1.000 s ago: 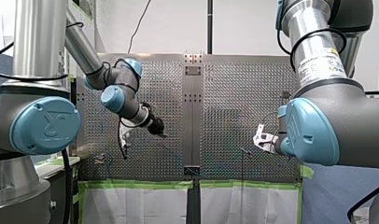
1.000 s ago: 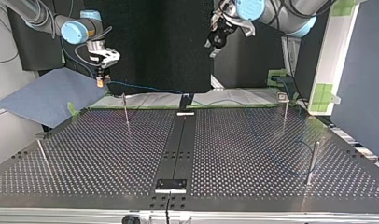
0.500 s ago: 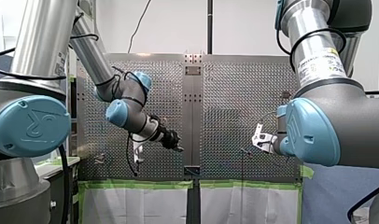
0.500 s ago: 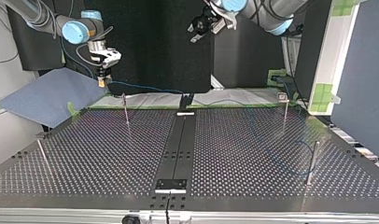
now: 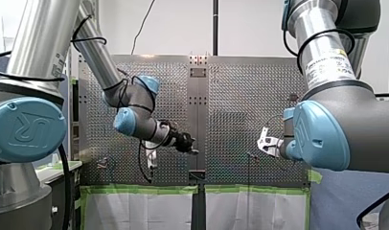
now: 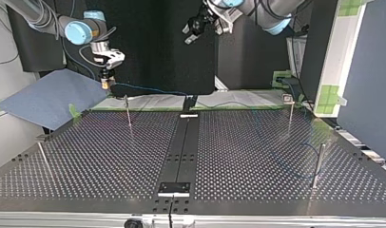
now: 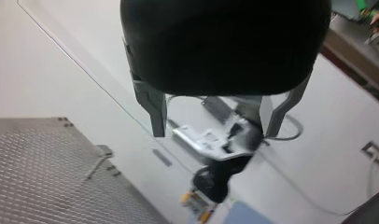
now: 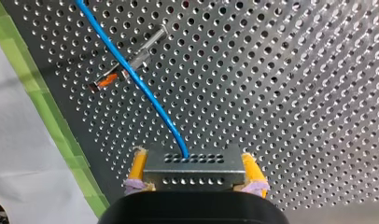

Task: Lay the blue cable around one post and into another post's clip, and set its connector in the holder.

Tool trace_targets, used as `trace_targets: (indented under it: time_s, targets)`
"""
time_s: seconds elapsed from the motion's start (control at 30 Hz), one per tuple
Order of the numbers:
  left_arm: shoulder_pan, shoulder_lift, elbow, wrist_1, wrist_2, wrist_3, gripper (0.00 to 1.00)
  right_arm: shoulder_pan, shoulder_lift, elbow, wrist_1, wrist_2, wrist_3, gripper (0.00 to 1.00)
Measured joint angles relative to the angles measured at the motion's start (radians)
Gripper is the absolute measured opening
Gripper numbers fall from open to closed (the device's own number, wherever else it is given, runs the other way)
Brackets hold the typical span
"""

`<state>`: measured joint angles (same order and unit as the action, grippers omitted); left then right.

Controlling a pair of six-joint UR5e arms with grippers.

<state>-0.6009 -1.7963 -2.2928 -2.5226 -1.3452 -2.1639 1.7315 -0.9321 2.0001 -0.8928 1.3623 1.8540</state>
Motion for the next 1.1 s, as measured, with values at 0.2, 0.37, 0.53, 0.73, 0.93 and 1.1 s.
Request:
trace_targets:
  time_s: [0.2, 0.37, 0.53, 0.73, 0.93, 1.1]
  targets:
    - [0.013, -0.011, 0.046, 0.049, -0.036, 0.041, 1.0, 0.008, -0.001, -0.001, -0.008, 0.0, -0.011, 0.0]
    - [0.013, -0.044, 0.084, 0.088, -0.055, 0.075, 1.0, 0.011, -0.006, -0.001, -0.009, 0.0, -0.023, 0.0]
    - [0.006, -0.088, 0.129, 0.132, -0.096, 0.119, 1.0, 0.013, -0.036, -0.001, 0.001, 0.0, -0.027, 0.0]
    - [0.01, -0.144, 0.185, 0.188, -0.149, 0.175, 1.0, 0.014, -0.052, -0.001, 0.004, -0.001, -0.027, 0.0]
    - [0.021, -0.194, 0.235, 0.238, -0.166, 0.208, 1.0, 0.018, -0.053, -0.001, 0.004, -0.006, -0.027, 0.0]
    - [0.022, -0.235, 0.276, 0.279, -0.19, 0.233, 1.0, 0.019, -0.054, -0.001, 0.003, -0.009, -0.028, 0.0]
